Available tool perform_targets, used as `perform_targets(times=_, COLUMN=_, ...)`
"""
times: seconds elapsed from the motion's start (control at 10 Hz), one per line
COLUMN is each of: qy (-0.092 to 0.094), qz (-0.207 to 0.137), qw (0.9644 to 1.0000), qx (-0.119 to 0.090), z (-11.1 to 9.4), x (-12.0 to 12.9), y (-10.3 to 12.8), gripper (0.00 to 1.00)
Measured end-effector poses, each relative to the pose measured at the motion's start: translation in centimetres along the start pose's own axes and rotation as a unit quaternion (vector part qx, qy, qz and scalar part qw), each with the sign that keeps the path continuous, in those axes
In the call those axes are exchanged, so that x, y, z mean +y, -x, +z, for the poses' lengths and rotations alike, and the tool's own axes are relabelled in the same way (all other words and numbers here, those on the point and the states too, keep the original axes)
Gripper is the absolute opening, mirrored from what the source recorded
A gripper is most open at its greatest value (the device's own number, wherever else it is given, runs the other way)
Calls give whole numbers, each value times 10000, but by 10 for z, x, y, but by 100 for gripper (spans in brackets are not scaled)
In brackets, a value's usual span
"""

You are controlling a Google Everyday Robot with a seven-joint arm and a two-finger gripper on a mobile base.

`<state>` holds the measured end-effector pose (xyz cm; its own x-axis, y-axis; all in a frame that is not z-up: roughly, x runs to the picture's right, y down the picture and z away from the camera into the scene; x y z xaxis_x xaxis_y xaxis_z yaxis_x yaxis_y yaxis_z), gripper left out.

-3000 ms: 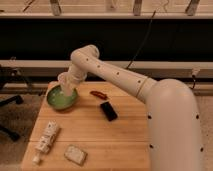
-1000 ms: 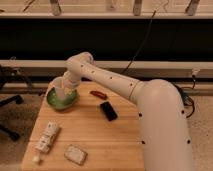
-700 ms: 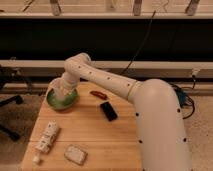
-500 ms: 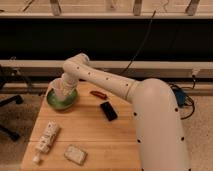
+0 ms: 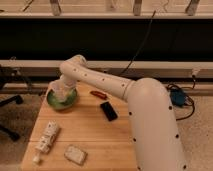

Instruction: Place the ceramic cup in the ceramic bowl

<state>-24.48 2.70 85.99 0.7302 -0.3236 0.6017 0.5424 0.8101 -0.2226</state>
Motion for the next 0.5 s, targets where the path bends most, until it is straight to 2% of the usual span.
perform_targets(times=0.1, qy=9, qz=-30, qw=10000, qx=19, z=3, x=-1, y=1, gripper=79)
perform_targets(times=0.5, qy=43, qz=-150, qw=9999, qx=43, z=8, x=-2, y=5, gripper=80)
